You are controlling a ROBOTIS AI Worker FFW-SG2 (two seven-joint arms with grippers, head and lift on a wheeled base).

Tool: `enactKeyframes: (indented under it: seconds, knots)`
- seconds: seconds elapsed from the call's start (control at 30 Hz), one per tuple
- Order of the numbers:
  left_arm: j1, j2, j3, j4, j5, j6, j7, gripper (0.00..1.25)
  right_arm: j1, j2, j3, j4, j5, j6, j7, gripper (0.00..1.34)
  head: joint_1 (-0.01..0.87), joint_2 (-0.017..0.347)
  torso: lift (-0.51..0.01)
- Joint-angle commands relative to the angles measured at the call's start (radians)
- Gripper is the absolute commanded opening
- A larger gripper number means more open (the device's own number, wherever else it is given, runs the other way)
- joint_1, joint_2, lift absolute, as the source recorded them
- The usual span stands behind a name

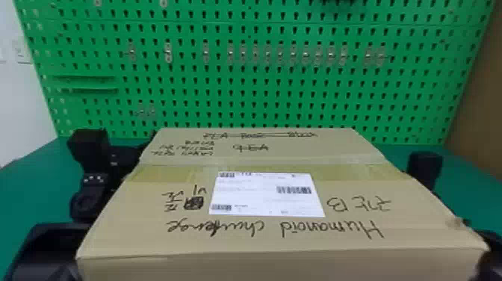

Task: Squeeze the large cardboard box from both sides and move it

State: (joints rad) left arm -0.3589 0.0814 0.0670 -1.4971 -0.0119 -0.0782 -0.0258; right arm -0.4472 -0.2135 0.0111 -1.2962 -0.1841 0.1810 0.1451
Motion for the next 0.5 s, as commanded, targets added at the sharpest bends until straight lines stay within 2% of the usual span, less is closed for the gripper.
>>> enactKeyframes:
  seconds: [0.0,0.13,0.33,0.47]
  knots:
    - [0.0,0.0,-0.003,0.003,0.001,0.0,0.001,1.12,0.001,0.002,0.006,0.0,0.0,0.0,-0.001,1.24,0.425,0.051,-0.209]
    - [-0.008,-0.005,-0.012,0.012,0.007,-0.002,0.001,1.12,-0.004,0.009,0.013,0.001,0.0,0.0,-0.001,1.24,0.425,0.051,-0.209]
    - [-0.011,-0.026,-0.012,0.031,0.017,-0.018,0.001,1.12,-0.007,0.011,0.013,0.001,-0.002,0.0,-0.001,1.24,0.425,0.051,-0.209]
    - [-0.012,-0.028,-0.013,0.034,0.017,-0.021,0.001,1.12,-0.008,0.011,0.015,0.001,-0.003,0.0,0.001,1.24,0.425,0.051,-0.209]
